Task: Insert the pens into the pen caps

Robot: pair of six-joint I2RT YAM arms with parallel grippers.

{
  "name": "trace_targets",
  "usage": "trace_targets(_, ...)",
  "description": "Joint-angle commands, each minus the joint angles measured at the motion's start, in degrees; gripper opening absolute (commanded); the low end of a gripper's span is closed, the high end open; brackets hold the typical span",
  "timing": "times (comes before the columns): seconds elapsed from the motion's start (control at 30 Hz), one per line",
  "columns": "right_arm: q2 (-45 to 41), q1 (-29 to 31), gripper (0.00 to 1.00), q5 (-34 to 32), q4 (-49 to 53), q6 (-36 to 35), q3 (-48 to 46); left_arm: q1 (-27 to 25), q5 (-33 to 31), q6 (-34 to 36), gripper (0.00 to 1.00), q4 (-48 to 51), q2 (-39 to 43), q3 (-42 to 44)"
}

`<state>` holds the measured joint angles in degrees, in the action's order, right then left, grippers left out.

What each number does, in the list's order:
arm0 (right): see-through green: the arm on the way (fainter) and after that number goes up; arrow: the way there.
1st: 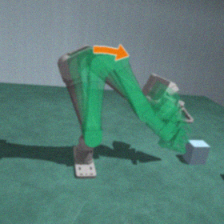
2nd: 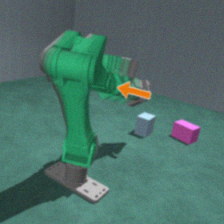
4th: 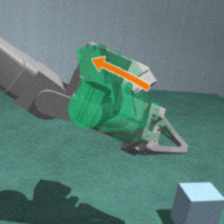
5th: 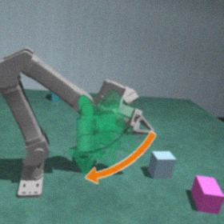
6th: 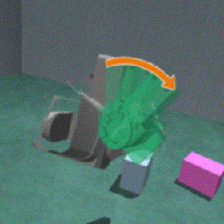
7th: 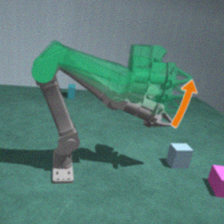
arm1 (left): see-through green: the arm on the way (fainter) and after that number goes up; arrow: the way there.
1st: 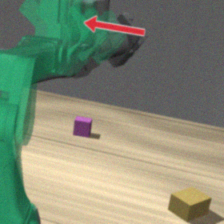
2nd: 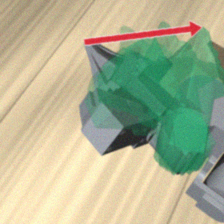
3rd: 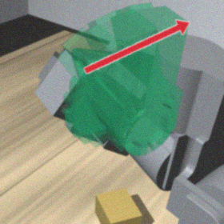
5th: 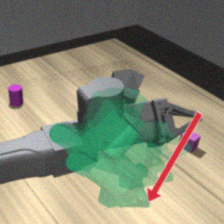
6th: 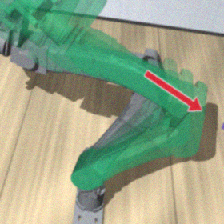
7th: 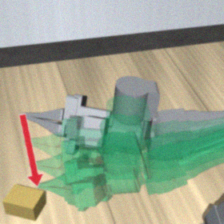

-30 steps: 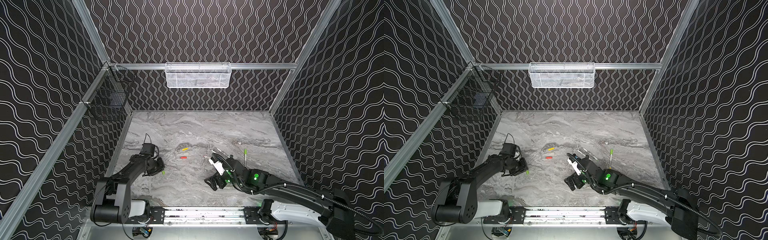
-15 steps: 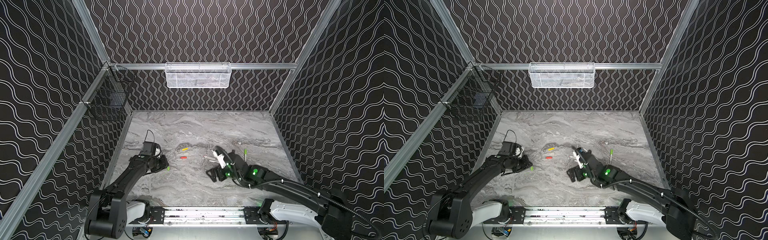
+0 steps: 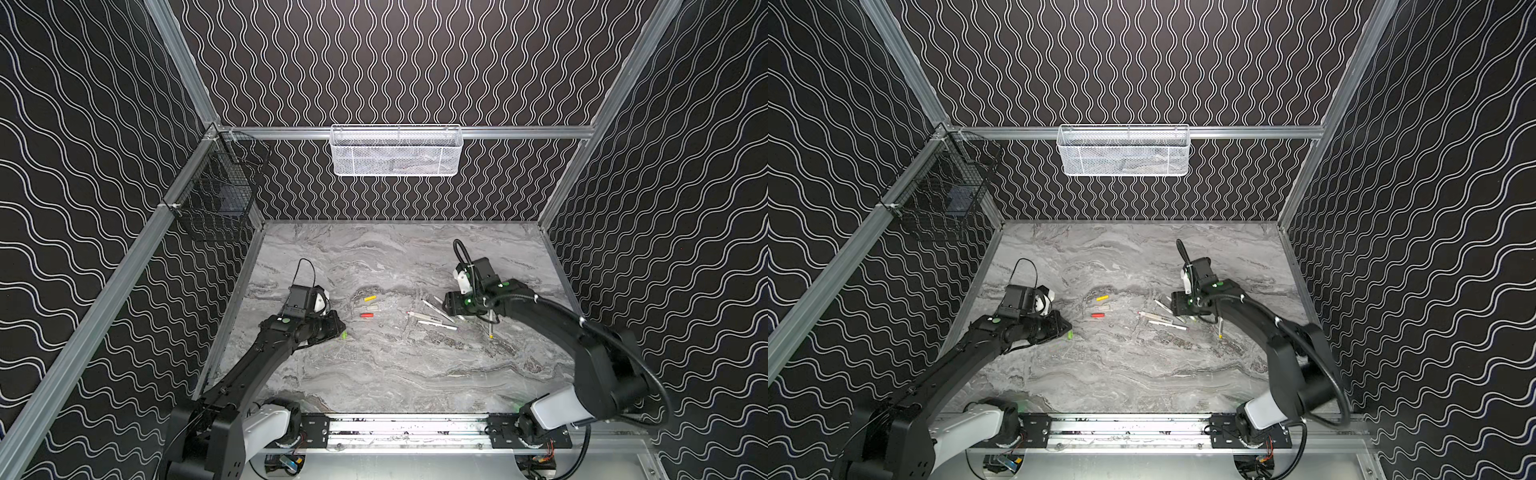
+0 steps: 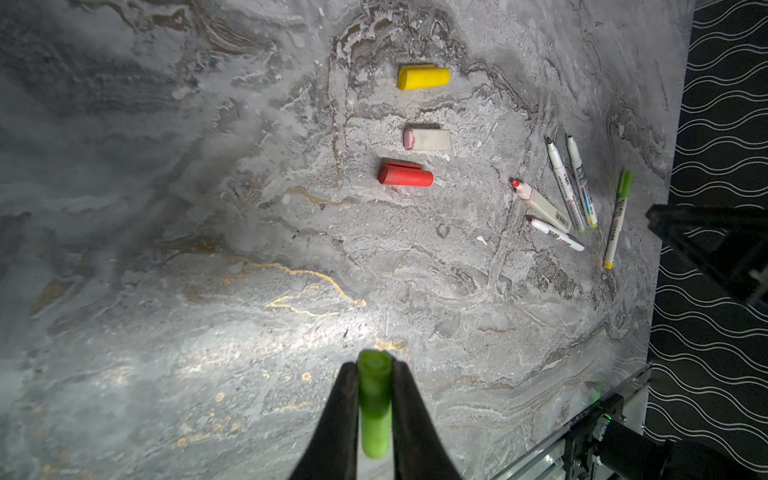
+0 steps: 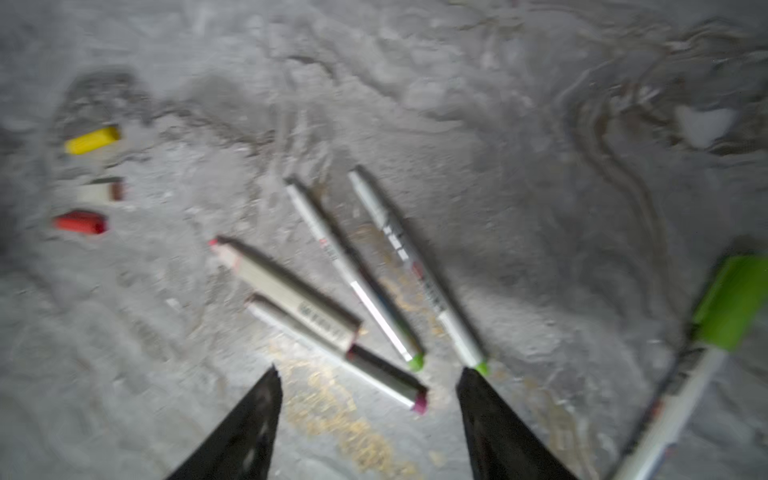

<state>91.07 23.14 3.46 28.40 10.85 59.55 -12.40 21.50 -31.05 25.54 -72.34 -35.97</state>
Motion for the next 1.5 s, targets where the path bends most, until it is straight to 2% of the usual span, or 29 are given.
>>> trace_targets(0.0, 4.8, 0.1, 0.59, -2.5, 5.8, -5.5, 4.2, -0.1, 1.2, 1.3, 0.17, -2.4, 0.5, 0.1)
trace_targets(0.13, 9.3, 0.1, 0.51, -3.9, 7.1, -7.1, 7.6, -0.1, 1.4, 1.3, 0.17, -2.7, 0.8, 0.2)
trace_targets(0.77, 16.5, 0.0, 0.34, -3.6, 7.2, -11.4, 10.2, -0.1, 1.5, 1.1, 0.18, -2.9, 0.7, 0.1)
trace_targets(1.13, 22.3, 0.6, 0.17, -2.7, 9.2, -12.8, 12.8, 0.5, 2.8, 1.5, 0.18, -1.8, 0.7, -1.2)
trace_targets(1.23, 22.4, 1.2, 0.10, -2.6, 9.7, -13.1, 13.2, 1.7, 5.1, 2.5, 0.18, -0.7, 0.7, -2.7)
trace_targets(1.47, 18.0, 4.5, 0.08, -5.7, 8.6, -14.5, 12.9, 4.2, 7.9, 3.9, 0.18, 1.8, 1.5, -5.4)
